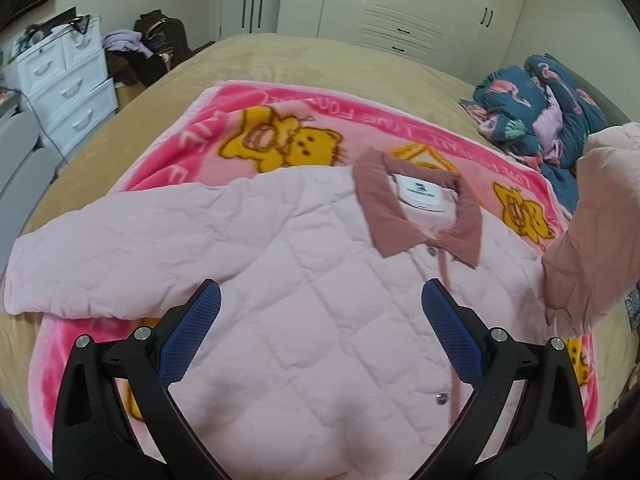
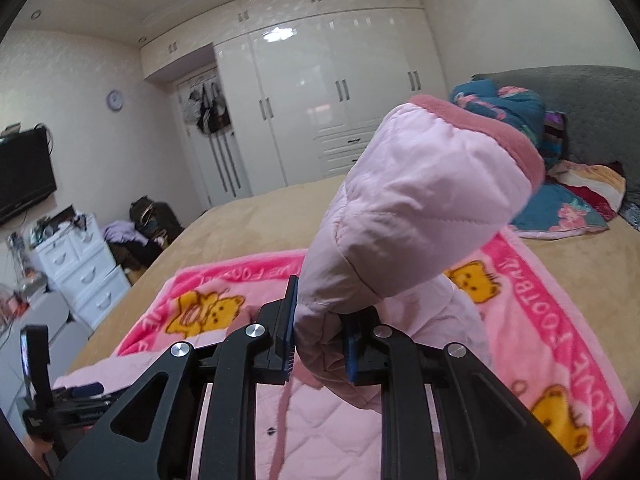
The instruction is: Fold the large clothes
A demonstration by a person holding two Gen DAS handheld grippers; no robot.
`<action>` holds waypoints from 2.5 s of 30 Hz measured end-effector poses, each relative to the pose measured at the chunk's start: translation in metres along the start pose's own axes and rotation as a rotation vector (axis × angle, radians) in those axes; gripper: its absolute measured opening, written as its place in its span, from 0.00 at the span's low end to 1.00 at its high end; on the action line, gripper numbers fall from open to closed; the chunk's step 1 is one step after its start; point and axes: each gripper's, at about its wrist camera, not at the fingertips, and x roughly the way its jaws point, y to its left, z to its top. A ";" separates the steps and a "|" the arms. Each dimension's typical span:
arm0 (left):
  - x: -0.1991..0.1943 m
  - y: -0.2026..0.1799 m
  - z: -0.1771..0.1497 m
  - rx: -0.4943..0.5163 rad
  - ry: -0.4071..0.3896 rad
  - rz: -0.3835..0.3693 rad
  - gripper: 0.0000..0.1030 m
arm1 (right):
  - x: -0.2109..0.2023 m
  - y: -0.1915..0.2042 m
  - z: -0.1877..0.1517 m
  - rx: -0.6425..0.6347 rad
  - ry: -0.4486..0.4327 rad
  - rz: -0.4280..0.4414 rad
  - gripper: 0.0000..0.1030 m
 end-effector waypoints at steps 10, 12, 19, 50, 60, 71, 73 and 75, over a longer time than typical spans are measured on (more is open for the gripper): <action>0.008 0.041 -0.014 -0.089 -0.041 -0.048 0.91 | 0.065 0.072 -0.059 -0.090 0.140 0.068 0.17; 0.014 0.046 -0.016 -0.107 -0.030 -0.058 0.91 | 0.077 0.083 -0.073 -0.109 0.171 0.070 0.17; 0.033 0.056 -0.028 -0.178 0.018 -0.188 0.91 | 0.106 0.109 -0.125 -0.153 0.269 0.092 0.18; 0.111 0.025 -0.053 -0.326 0.246 -0.410 0.83 | 0.016 0.042 -0.179 -0.032 0.456 0.104 0.76; 0.070 0.008 -0.027 -0.156 0.108 -0.391 0.07 | -0.026 -0.014 -0.175 -0.007 0.420 -0.018 0.76; 0.053 0.030 -0.003 -0.072 -0.010 -0.325 0.07 | -0.021 -0.024 -0.167 0.019 0.393 -0.052 0.76; 0.066 0.029 -0.011 -0.061 0.019 -0.297 0.07 | -0.017 -0.025 -0.168 0.023 0.397 -0.058 0.76; 0.077 0.030 -0.021 -0.040 0.037 -0.263 0.07 | -0.013 -0.024 -0.166 0.022 0.396 -0.067 0.76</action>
